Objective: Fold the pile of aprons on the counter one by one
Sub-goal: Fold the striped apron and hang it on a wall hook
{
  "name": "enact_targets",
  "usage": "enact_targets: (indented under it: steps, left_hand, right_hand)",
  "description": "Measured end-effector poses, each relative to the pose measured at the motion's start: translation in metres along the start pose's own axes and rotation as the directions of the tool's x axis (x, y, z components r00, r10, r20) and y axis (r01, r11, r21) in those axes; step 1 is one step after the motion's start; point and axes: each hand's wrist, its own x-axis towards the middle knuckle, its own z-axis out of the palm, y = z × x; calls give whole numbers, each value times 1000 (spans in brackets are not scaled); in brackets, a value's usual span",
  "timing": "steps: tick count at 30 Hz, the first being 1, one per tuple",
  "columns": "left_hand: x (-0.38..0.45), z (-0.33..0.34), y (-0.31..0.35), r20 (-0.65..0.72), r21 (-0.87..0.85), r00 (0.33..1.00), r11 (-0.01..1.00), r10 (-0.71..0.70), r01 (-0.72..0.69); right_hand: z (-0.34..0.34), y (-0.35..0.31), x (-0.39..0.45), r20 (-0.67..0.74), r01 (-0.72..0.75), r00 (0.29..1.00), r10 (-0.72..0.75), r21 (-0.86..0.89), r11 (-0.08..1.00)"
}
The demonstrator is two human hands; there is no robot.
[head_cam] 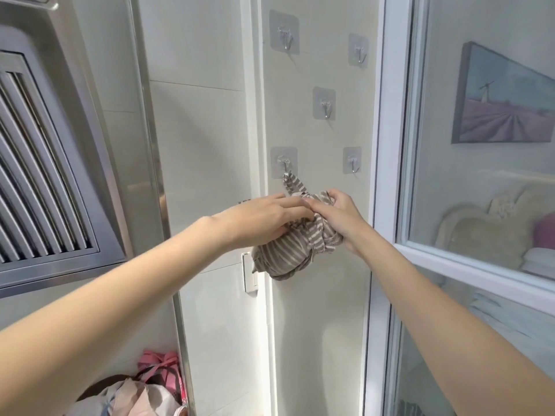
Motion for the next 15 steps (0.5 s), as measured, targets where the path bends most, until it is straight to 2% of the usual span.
enact_targets:
  steps: [3,5,7,10,15]
  left_hand:
    - [7,-8,6,107,119,987,987,-116,103]
    - [8,-8,12,99,204,981,969,-164,141]
    - [3,-4,15,37,142,987,979,-154,147]
    - [-12,6,19,-91,31,994,998,-60,63]
    - [-13,17,14,-237,232,971,972,19,37]
  right_hand:
    - [4,-9,3,23,-7,1000,9,-94,996]
    - [6,-10,2,26,-24,999,25,-36,999]
    - [0,-10,3,25,-94,996,91,111,989]
    - [-11,-11,5,50,-201,980,195,272,941]
    - [7,-4,7,76,-266,963,257,392,881]
